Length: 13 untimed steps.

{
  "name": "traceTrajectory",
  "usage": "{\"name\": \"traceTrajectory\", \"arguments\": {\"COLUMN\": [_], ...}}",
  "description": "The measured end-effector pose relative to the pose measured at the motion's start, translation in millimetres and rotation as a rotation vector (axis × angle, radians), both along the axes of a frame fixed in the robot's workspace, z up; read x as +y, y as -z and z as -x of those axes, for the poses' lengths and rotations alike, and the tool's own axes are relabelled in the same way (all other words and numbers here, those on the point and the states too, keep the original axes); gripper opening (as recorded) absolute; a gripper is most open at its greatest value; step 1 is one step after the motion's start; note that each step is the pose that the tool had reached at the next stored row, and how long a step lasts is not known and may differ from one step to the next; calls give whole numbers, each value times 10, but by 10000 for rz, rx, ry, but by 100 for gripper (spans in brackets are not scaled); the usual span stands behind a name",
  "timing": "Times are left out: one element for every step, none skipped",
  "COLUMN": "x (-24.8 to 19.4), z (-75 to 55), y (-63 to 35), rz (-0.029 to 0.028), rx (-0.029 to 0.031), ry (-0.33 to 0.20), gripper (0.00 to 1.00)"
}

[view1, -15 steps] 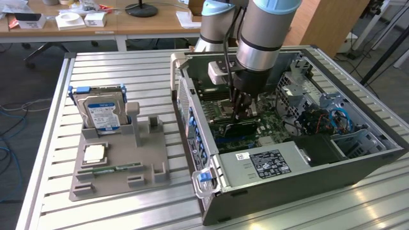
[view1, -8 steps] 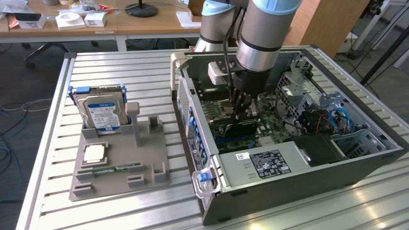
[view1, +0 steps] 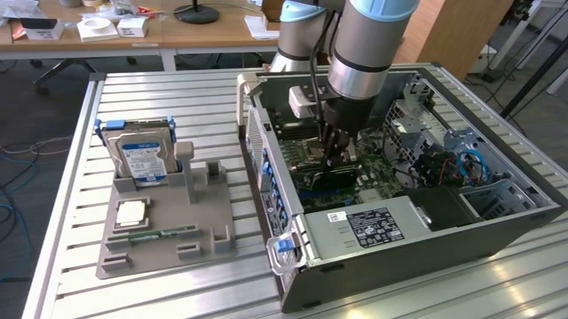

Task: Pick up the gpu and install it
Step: 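Press down on the gpu until it lock into place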

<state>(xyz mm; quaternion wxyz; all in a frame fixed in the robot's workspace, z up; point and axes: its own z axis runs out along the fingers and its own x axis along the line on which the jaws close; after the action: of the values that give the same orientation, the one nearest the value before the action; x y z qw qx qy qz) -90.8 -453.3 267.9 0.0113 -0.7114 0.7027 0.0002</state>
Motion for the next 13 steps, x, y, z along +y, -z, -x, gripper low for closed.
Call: {"name": "traceTrajectory", "arguments": {"x": [0,0,0,0,0,0,0,0,0,0,0,0,0], "z": [0,0,0,0,0,0,0,0,0,0,0,0,0], "y": [1,2,2,2,2,2,6,10,10,10,9,9,10], "rz": [0,-1,-1,-2,-2,-2,-4,-5,-3,-3,-2,-2,0], "rx": [0,0,0,-1,0,0,-1,-2,-1,-1,0,0,0], "ry": [1,0,1,1,0,0,1,0,1,0,1,1,1], "gripper": [10,10,10,10,10,10,10,10,10,10,10,10,10]}}
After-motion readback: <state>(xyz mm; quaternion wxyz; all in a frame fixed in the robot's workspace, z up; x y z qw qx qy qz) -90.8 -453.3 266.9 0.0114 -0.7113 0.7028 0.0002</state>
